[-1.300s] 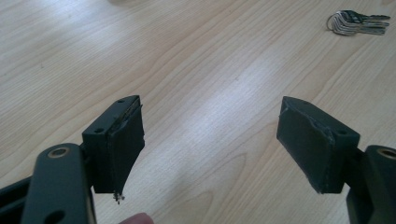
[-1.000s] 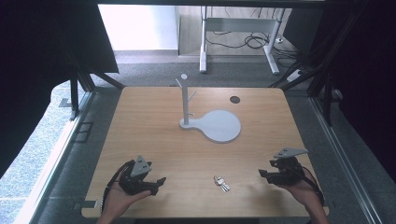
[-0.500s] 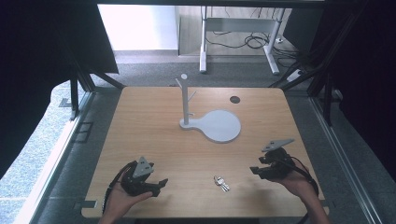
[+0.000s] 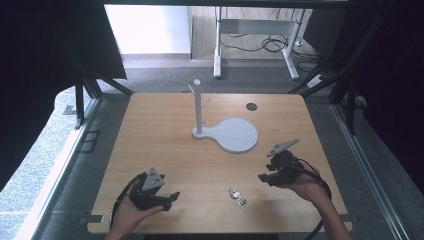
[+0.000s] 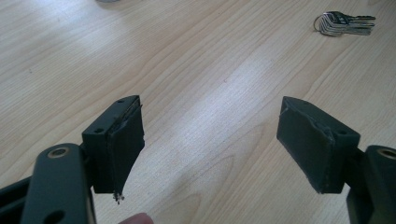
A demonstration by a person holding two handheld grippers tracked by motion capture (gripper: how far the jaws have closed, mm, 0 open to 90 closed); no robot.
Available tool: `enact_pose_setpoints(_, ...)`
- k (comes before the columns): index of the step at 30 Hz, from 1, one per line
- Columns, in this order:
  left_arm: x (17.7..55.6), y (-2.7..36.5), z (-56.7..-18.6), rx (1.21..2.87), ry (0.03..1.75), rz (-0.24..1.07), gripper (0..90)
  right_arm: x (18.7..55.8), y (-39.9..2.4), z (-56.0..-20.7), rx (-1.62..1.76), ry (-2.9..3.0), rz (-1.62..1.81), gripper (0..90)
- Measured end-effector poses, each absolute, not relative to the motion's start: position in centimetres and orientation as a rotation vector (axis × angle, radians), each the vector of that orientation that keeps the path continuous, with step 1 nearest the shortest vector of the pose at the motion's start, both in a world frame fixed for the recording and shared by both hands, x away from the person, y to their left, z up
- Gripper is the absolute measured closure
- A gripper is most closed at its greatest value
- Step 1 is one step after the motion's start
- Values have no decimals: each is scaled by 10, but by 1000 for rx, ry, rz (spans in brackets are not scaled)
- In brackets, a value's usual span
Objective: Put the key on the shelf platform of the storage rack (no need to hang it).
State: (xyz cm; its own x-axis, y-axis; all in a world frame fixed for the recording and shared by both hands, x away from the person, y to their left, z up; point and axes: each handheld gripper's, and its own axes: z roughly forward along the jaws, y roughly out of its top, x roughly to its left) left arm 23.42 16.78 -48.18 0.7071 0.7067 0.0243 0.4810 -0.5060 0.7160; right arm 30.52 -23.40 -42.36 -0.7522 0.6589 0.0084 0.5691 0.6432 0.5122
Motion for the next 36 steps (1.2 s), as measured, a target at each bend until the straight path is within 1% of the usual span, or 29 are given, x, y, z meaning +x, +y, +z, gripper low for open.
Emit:
enact_pose_setpoints(11,234,169,-481,2191,906,394,232,316,-212,-418,1002,2742,662,506)
enact_pose_setpoints(19,233,167,-481,2198,894,386,232,323,-187,-426,980,2807,594,516)
enact_pose_setpoints(36,233,166,-483,2207,890,383,232,326,-158,-438,945,2895,520,541)
